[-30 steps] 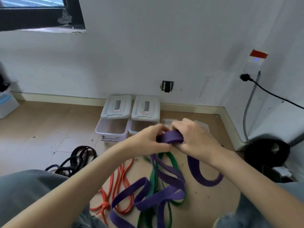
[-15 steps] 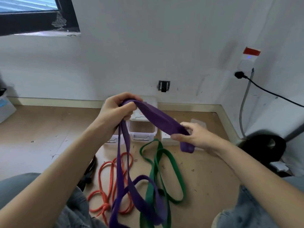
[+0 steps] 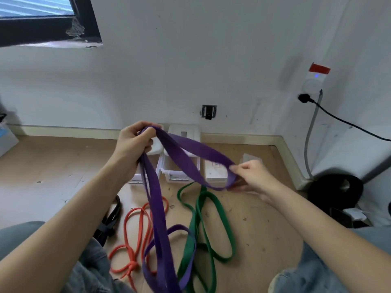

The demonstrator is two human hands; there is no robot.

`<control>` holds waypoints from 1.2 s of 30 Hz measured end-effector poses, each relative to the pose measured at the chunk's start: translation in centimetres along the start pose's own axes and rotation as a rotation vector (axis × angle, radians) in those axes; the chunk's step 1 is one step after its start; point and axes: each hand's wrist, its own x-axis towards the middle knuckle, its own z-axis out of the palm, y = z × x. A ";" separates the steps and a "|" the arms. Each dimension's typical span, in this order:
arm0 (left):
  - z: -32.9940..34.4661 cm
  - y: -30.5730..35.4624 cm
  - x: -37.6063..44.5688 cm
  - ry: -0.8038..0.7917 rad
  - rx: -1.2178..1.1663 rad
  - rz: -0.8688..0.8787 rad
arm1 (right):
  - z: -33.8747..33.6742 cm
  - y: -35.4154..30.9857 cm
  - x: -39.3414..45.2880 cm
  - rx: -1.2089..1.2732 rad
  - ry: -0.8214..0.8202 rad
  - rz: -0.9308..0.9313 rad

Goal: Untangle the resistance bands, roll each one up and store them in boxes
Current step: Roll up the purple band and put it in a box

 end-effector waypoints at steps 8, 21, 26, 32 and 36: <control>-0.7 -2.6 -0.1 0.054 0.259 -0.063 | -2.5 -1.8 0.2 0.729 -0.249 0.089; -1.0 -3.2 -1.2 -0.403 0.423 -0.015 | -4.5 -3.1 0.0 0.903 -0.087 -0.277; 1.0 -5.3 -3.0 -0.867 0.709 -0.151 | -4.0 -3.8 -0.6 0.931 -0.211 -0.237; 2.8 -1.5 -3.5 -0.710 0.520 -0.147 | -0.7 -3.9 -2.0 0.179 -0.184 -0.383; 4.0 1.4 -4.4 -0.656 0.134 -0.312 | 2.7 -3.3 -2.5 -0.441 -0.194 -0.597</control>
